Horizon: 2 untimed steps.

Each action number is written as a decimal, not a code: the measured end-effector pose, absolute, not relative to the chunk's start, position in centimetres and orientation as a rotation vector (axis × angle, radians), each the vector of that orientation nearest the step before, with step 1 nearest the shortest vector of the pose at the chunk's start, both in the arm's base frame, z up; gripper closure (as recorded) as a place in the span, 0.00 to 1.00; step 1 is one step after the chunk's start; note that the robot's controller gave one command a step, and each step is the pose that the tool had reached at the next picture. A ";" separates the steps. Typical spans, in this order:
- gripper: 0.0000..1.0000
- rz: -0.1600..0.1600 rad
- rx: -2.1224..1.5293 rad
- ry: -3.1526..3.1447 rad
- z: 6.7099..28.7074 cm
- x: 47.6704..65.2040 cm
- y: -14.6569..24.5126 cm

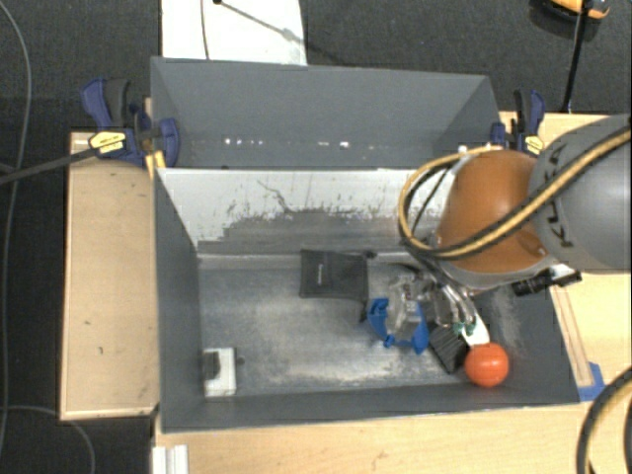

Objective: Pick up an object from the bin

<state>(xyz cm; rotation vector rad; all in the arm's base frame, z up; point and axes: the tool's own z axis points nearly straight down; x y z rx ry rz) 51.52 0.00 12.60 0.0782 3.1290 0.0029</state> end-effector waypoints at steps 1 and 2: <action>0.00 0.002 0.077 3.129 12.6 51.5 0.0; 0.00 0.002 0.076 3.129 12.6 51.5 0.0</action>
Offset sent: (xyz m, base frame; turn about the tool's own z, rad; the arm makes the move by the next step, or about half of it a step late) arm 0.0000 0.0000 0.0000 0.0000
